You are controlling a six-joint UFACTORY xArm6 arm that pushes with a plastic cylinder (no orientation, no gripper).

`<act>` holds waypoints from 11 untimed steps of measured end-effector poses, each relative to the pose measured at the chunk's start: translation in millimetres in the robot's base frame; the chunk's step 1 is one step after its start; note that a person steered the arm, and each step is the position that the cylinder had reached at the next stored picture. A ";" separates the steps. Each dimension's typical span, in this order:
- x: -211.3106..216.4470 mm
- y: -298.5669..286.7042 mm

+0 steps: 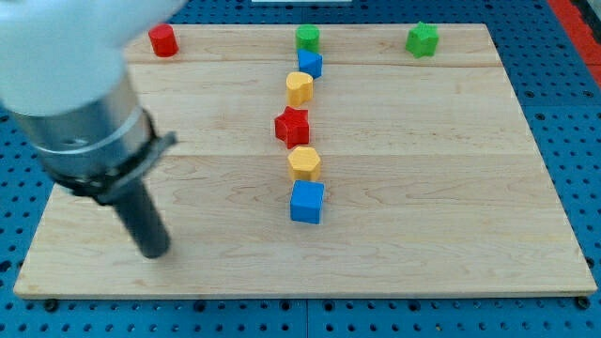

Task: Place your hand at the top left of the green circle

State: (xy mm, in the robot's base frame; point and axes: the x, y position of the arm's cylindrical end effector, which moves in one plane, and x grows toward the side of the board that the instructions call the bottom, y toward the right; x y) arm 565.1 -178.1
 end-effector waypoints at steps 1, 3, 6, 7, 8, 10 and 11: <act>-63.9 -41.9; -162.7 -33.8; -290.9 12.5; -327.9 23.2; -351.2 56.4; -363.4 175.4; -348.6 178.7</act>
